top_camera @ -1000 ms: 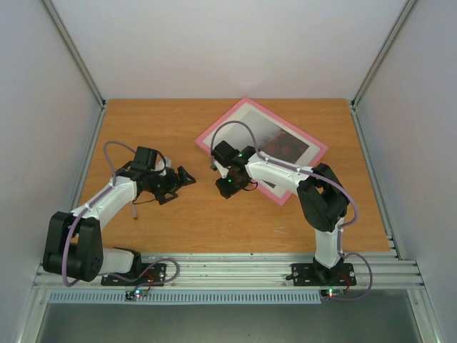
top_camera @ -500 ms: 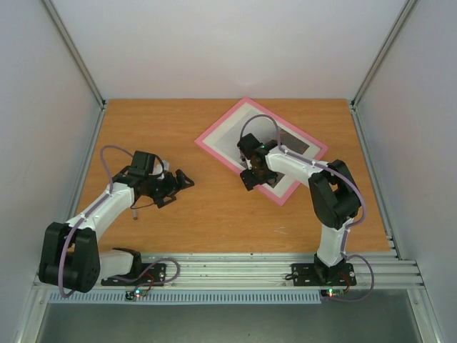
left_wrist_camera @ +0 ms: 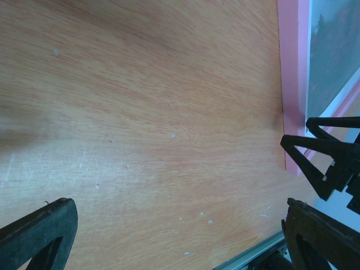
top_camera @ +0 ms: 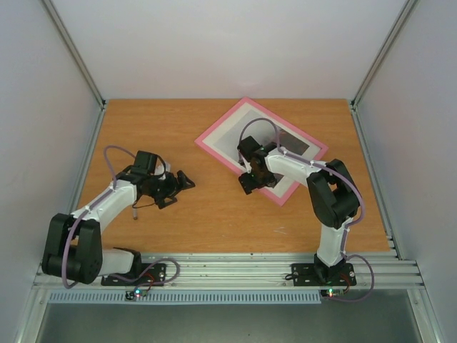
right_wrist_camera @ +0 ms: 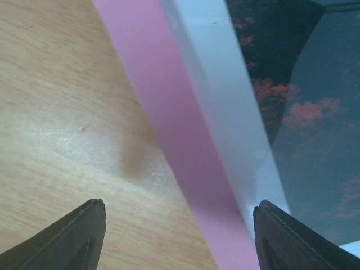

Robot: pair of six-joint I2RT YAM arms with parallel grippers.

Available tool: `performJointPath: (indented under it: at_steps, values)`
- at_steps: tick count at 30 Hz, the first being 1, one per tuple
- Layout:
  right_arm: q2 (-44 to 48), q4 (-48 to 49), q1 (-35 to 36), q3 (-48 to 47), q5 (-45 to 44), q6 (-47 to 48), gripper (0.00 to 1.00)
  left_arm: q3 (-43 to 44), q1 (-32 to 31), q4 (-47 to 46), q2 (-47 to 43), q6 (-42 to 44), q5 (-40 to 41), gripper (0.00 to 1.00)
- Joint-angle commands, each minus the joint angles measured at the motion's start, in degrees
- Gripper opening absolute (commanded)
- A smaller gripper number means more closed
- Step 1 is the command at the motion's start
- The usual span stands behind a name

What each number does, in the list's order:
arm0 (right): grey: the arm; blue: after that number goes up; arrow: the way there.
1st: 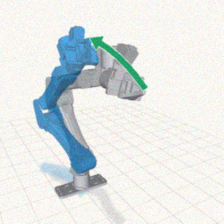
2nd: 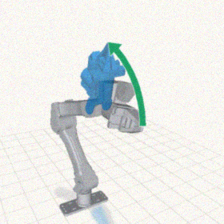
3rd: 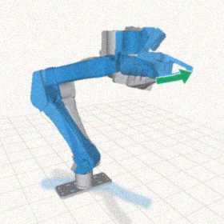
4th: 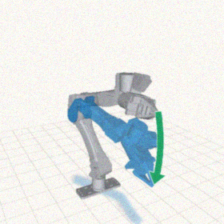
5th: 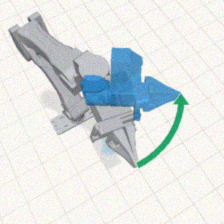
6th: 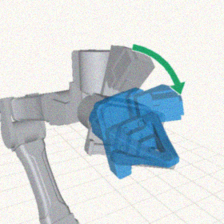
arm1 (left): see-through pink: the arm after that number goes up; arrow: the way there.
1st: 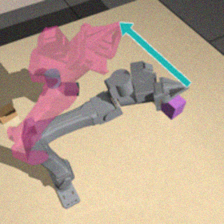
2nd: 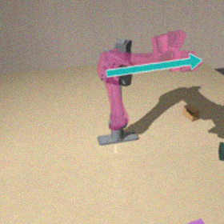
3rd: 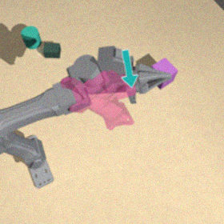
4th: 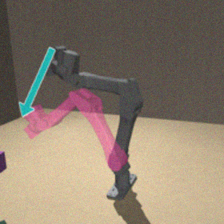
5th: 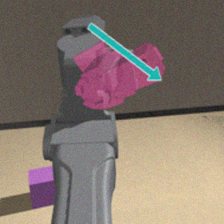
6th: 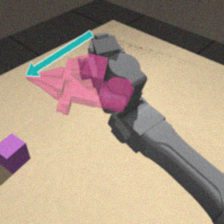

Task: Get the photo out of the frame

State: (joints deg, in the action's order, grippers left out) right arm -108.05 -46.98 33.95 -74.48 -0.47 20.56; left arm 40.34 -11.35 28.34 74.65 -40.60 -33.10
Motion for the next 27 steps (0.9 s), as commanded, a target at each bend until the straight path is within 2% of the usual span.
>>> performJointPath:
  at_steps: [1, 6, 11, 18, 24, 27]
  values:
    - [-0.6, -1.2, 2.2, -0.3, 4.1, -1.9, 0.73, 0.9, -0.4, -4.0, 1.8, -0.9, -1.2, 0.99]
    - [-1.8, -1.8, 5.6, -2.1, 7.5, -4.3, 0.72, 0.9, -0.5, -5.1, 2.8, -1.3, -1.7, 0.99]
    - [-2.6, -2.1, 7.2, -3.7, 7.0, -5.2, 0.72, 0.7, -0.6, -5.1, 2.8, -1.2, -2.0, 0.99]
    - [-6.1, -1.1, 11.6, -8.4, 13.8, -7.2, 0.71, -0.1, -0.5, -4.9, 2.4, -0.9, -1.9, 0.99]
    - [-9.2, 1.0, 17.8, -14.4, 19.6, -8.7, 0.71, 0.1, -0.6, -3.5, 0.5, -1.2, 1.0, 0.99]
    - [-9.2, 3.0, 18.7, -15.5, 23.7, -9.5, 0.71, 0.1, -0.6, -2.9, -1.1, -1.4, 2.7, 0.99]
